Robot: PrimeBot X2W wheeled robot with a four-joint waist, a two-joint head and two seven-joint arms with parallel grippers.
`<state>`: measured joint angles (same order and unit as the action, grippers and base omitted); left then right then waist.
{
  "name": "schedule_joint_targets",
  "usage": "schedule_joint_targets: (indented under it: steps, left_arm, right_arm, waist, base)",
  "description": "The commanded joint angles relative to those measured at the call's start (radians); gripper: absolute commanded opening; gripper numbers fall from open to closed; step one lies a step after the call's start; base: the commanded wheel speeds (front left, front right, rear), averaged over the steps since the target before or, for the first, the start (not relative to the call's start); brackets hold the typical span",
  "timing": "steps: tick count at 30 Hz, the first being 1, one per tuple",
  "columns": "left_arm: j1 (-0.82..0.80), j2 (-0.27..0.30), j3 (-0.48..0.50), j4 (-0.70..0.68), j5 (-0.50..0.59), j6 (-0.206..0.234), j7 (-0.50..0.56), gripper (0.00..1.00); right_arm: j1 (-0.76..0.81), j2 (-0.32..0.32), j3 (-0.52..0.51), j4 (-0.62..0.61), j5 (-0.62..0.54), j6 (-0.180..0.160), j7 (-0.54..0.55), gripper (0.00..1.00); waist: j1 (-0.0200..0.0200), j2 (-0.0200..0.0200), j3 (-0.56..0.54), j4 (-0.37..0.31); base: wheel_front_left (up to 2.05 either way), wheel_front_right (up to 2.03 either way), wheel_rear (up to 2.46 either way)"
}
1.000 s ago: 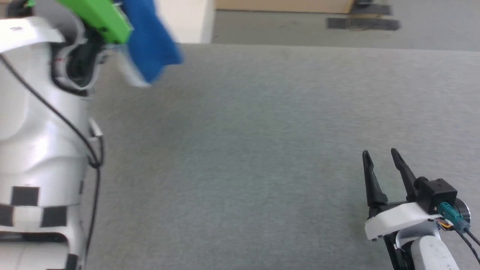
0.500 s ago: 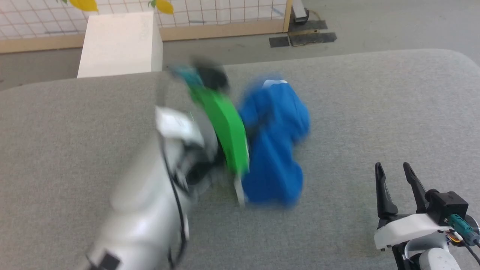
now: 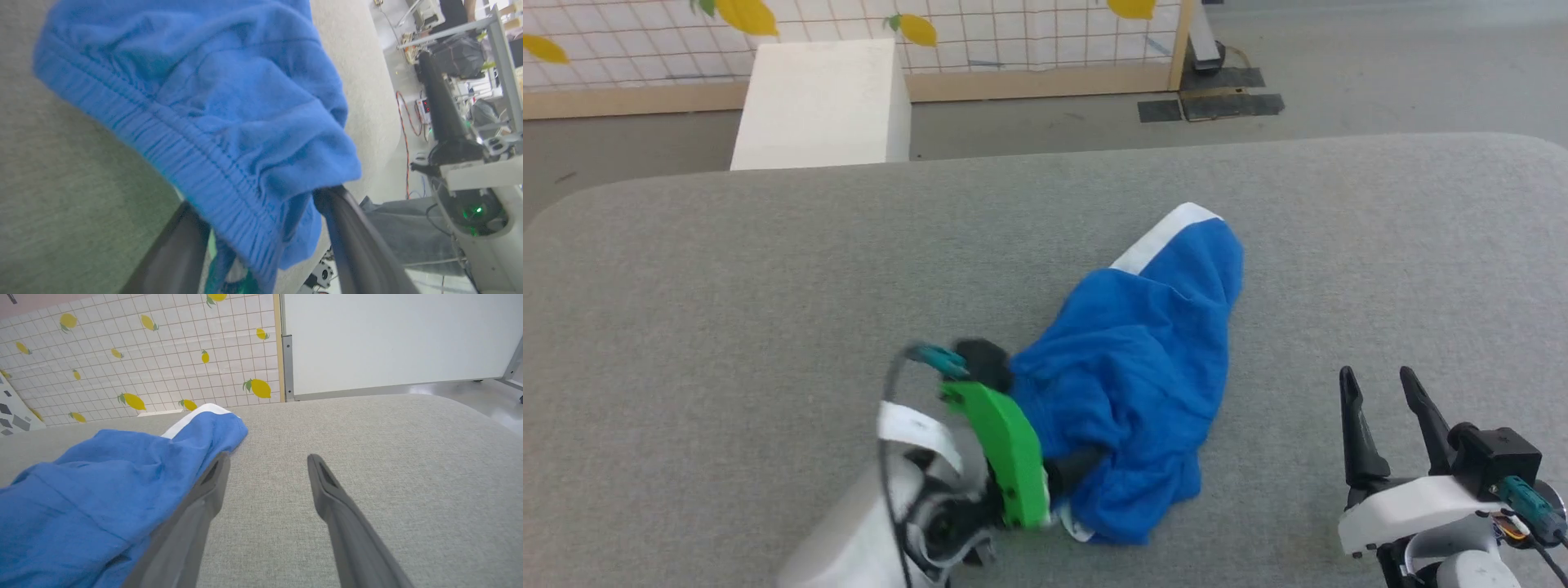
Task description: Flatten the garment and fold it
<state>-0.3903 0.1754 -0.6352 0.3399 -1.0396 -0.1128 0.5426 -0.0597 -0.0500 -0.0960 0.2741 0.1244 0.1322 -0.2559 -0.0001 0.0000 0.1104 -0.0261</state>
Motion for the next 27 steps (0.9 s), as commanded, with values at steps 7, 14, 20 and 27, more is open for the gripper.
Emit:
schedule_joint_targets:
  steps: [7,14,20,27]
  left_arm:
    - [0.014,0.042,0.243,-0.07,-0.055,0.013,-0.276,1.0]
    - [0.104,0.12,0.368,-0.084,0.058,0.058,-0.548,1.0]
    - [0.189,0.174,0.366,-0.089,0.353,0.157,-0.793,1.0]
    - [0.283,0.089,0.458,-0.234,0.57,0.189,-0.804,1.0]
  right_arm:
    - [0.015,0.0,-0.008,0.006,0.007,-0.002,-0.006,1.0]
    - [0.022,0.0,-0.017,0.003,0.01,-0.002,-0.006,1.0]
    - [0.02,0.0,-0.03,0.007,0.018,-0.002,-0.006,1.0]
    - [-0.094,0.0,-0.067,0.055,0.015,-0.002,0.133,1.0]
  waist:
    - [0.0001,0.0,-0.038,0.039]
    - [0.0001,0.0,-0.063,0.055]
    - [0.0001,0.0,-0.064,0.067]
    - [0.0001,0.0,-0.014,0.085]
  base:
    - [0.0,0.0,0.0]
    - [0.0,0.0,0.0]
    - [0.0,0.0,0.0]
    - [0.0,0.0,0.0]
